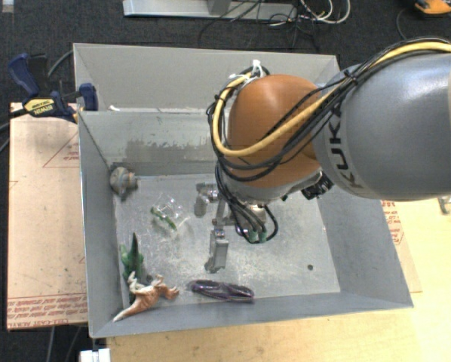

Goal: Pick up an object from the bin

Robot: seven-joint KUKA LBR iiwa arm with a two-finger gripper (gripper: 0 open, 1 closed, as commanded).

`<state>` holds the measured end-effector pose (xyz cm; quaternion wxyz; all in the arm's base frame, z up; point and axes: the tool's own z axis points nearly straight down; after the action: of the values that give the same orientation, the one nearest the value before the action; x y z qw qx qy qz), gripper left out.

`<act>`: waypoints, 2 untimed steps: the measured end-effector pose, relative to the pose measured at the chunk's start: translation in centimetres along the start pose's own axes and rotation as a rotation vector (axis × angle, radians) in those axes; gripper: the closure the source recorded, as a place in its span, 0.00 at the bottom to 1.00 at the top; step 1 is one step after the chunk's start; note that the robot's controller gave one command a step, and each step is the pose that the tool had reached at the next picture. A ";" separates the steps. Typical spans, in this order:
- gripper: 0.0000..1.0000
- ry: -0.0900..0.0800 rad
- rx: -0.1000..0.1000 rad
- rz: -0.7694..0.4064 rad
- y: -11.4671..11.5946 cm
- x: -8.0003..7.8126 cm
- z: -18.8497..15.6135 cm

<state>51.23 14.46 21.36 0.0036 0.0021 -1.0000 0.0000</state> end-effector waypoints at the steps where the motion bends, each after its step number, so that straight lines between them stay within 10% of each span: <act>1: 0.00 -0.008 -0.001 0.004 -0.1 -0.2 -0.4; 2: 0.00 0.002 0.000 -0.097 -1.8 3.4 8.7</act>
Offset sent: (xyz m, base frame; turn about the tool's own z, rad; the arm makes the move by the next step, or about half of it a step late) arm -0.0342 -0.0184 -0.0856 -0.0978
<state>47.79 12.64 12.68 0.0045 0.0504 -0.9987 -0.0002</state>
